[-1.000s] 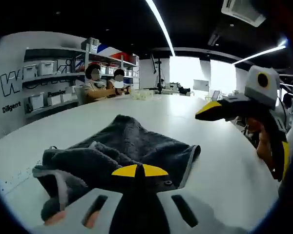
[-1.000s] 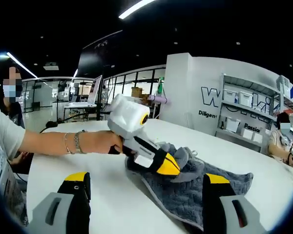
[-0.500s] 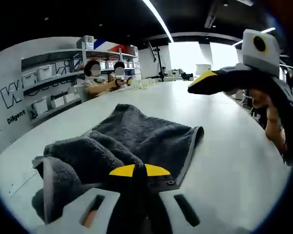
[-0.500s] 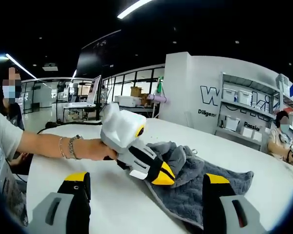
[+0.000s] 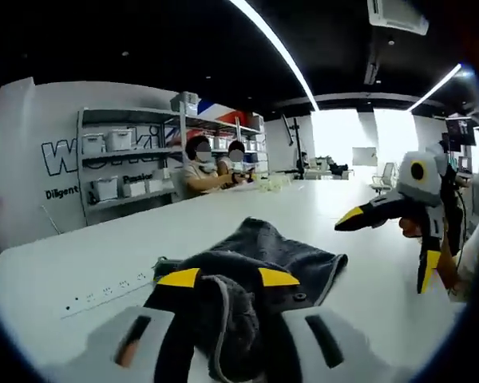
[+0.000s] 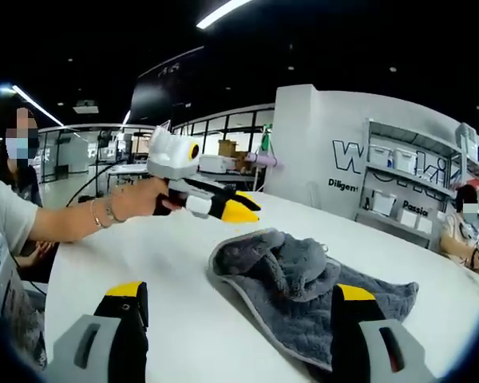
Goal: Fold the towel on the table until its edges align and the towel forms a compact rectangular stack.
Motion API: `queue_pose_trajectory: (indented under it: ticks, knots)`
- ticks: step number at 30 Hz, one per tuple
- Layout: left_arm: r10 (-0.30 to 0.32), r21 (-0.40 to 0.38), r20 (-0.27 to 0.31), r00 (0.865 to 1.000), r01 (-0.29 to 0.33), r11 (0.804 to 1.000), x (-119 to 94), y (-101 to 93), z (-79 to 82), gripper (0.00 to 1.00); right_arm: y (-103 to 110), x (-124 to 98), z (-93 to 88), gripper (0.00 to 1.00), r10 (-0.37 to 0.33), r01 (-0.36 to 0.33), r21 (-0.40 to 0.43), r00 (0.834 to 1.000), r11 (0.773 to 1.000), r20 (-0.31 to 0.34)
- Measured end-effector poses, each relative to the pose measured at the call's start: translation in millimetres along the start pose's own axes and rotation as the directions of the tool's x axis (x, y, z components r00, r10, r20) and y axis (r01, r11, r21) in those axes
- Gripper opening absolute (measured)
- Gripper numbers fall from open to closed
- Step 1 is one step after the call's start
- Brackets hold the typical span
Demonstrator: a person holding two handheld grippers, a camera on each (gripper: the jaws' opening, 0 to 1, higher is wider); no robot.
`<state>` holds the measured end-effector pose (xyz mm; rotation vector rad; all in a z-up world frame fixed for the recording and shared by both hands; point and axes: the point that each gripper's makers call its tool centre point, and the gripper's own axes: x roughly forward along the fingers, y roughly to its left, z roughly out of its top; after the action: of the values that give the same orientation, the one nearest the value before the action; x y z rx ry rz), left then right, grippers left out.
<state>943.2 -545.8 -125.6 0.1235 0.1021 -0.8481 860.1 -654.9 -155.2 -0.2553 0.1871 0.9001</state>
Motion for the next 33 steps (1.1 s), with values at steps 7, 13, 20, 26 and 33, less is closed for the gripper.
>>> queue_pose_trajectory:
  ticks: [7, 13, 20, 26, 33]
  knots:
    - [0.036, -0.026, -0.031, 0.999, -0.037, 0.999, -45, 10.3, -20.7, 0.42, 3, 3, -2.2, 0.99, 0.012, -0.012, -0.007, 1.0, 1.0, -0.015]
    - [0.002, 0.012, -0.11, 0.994, 0.0, 1.0, -73, -16.1, -51.2, 0.73, 1, 6, -6.4, 0.99, 0.016, -0.016, -0.005, 0.999, 1.0, -0.033]
    - [-0.038, 0.025, -0.129, 0.991, 0.041, 0.999, -98, -40.3, -71.7, 0.99, 0, 10, -13.4, 0.99, 0.014, -0.014, -0.002, 0.998, 1.0, -0.061]
    - [-0.071, 0.03, -0.169, 0.983, 0.077, 0.997, -103, -45.4, -86.6, 1.0, -1, 12, -13.7, 1.0, 0.017, -0.017, 0.003, 0.998, 1.0, -0.055]
    - [-0.065, 0.096, -0.23, 0.971, 0.089, 0.991, -100, -51.2, -98.4, 1.0, 0, 13, -15.8, 1.0, 0.022, -0.022, -0.004, 0.998, 1.0, -0.063]
